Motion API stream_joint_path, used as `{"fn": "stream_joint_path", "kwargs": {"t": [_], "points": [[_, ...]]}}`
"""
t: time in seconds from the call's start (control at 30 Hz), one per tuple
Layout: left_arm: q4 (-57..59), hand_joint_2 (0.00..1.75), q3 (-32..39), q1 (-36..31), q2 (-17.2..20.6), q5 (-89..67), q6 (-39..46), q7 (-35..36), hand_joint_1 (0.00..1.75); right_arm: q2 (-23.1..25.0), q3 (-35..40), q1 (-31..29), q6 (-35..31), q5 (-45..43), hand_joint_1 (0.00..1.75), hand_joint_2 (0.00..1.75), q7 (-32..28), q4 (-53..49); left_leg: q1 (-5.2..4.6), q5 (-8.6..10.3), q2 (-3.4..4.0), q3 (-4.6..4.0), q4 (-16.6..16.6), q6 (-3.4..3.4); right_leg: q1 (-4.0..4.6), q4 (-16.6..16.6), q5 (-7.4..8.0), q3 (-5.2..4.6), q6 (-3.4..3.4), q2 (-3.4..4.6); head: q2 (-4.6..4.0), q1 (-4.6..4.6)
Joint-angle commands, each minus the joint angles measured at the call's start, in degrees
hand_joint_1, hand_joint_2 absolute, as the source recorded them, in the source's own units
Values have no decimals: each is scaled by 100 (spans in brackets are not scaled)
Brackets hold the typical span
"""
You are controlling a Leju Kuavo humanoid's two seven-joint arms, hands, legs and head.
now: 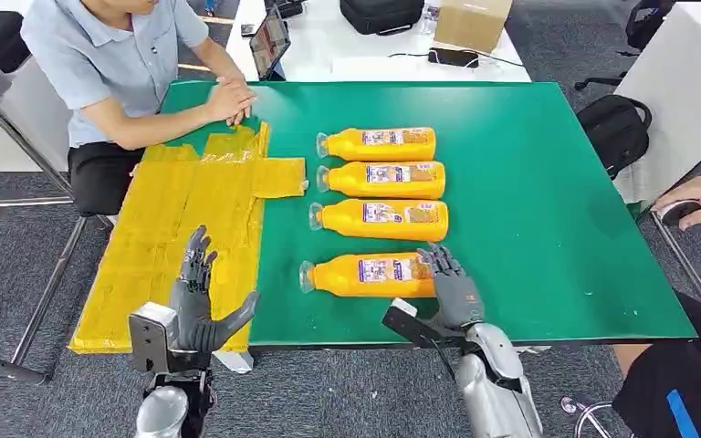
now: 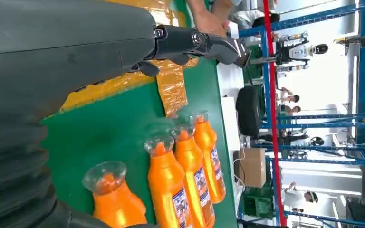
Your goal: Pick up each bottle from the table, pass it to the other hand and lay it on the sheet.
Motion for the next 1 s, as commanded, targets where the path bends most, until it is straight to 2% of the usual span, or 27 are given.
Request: {"fn": "stream_joint_path", "kwargs": {"t": [0.03,0.23,0.33,0.73,0.87,0.93,0.97,1.0], "points": [[521,175,-46,-459,2,26,-29,-5,0,-208,733,-675,-161,388,0,175,168,1384,0,-2,3,19,-5,6,4,-5,-1,18,-14,-4,0,-2],[476,175,-43,-448,2,30,-40,-10,0,-294,1002,-826,-328,715,0,175,518,1783,2,-1,1,23,-5,8,5,-9,-1,23,-13,-7,0,-2],[437,175,-9,-416,2,37,-77,7,0,-356,1243,-862,-437,1202,0,175,957,1918,1,-1,-3,34,-8,8,4,-10,-2,31,-15,-12,0,-2],[435,175,-5,-415,2,39,-80,9,0,-369,1275,-866,-453,1264,0,175,983,1927,2,1,-11,62,-9,10,6,-15,1,59,-18,-22,0,-2],[397,175,25,-422,2,42,-82,15,0,-352,1377,-877,-506,1579,0,175,1226,1874,2,0,-6,68,-5,6,5,-9,2,61,-19,-16,0,-2],[400,175,31,-437,2,64,-119,36,0,-324,1371,-989,-183,1689,0,175,1410,2055,2,1,-6,71,-7,8,6,-11,3,64,-22,-17,0,-2],[419,175,36,-447,2,67,-137,35,0,-359,1395,-1091,85,1688,68,175,1414,2308,3,2,-8,73,-9,10,8,-14,5,67,-27,-21,0,-2],[439,175,46,-457,2,67,-136,35,0,-369,1315,-1193,220,1659,171,175,1551,2586,2,0,-3,70,-4,5,4,-7,4,62,-16,-11,0,-2]]}}
